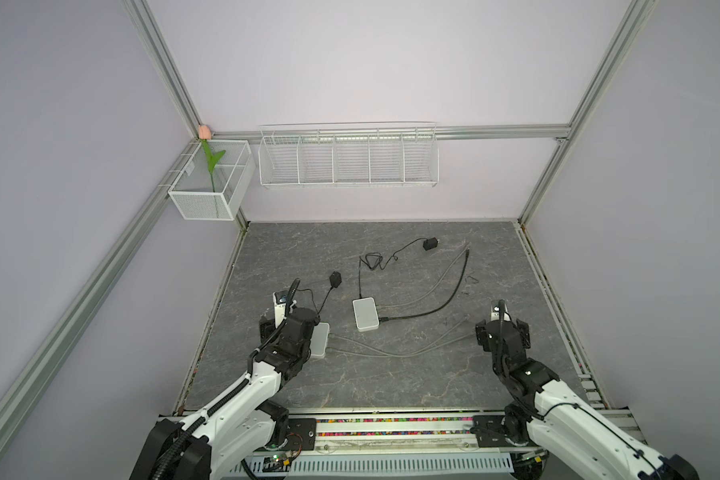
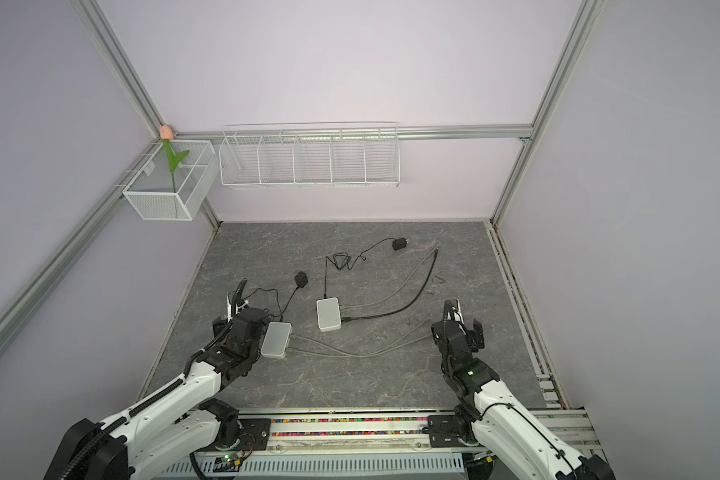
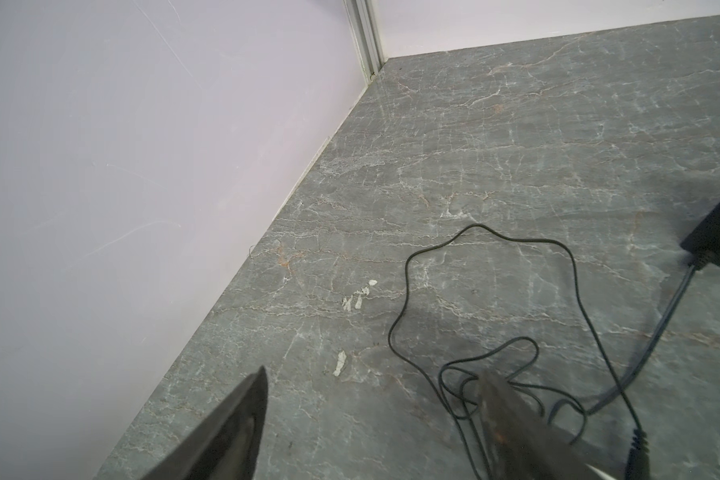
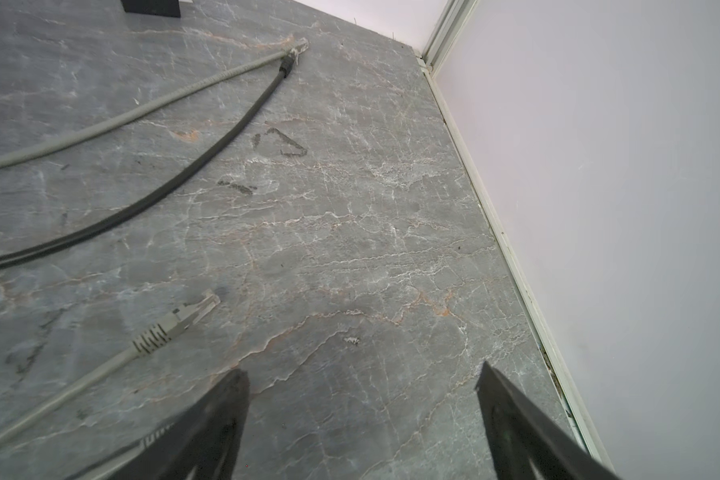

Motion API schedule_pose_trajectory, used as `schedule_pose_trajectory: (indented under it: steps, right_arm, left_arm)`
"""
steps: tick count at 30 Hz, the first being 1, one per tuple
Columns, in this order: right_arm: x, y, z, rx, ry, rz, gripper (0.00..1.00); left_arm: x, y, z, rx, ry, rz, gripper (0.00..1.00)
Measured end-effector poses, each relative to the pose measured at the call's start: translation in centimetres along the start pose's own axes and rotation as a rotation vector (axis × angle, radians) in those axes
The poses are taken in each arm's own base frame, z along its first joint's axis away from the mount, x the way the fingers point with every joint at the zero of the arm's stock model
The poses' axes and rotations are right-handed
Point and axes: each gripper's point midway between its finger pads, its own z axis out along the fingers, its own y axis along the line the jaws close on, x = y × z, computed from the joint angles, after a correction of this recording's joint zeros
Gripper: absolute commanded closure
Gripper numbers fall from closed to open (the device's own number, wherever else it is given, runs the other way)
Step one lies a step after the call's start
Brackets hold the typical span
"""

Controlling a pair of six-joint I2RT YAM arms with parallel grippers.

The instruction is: Insert the plug into the switch port

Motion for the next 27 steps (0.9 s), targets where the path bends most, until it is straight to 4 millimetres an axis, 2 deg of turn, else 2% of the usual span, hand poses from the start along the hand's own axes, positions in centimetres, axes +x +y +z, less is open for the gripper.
schedule_pose_trajectory:
  steps: [7, 14, 23, 27]
  right_arm:
    - [-1.3, -0.4, 0.0, 0.025, -0.048, 0.038, 0.11]
    - [-2.8, -1.2, 0.1, 0.073, -0.116, 0.082, 0.11]
    - [-3.1, -1.2, 0.5, 0.089, -0.159, 0.077, 0.11]
    - [-3.2, -1.4, 0.0, 0.078, -0.210, 0.092, 0.11]
  left_arm:
    - [-1.7, 1.2, -1.0, -0.004, -0.088, -0.095, 0.22]
    - [-1.7, 2.4, -1.4, -0.028, -0.138, -0.139, 0.22]
    - [-2.7, 3.8, -2.0, -0.069, -0.220, -0.203, 0.21]
    - [-2.0, 4.0, -1.9, -0.084, -0.226, -0.194, 0.20]
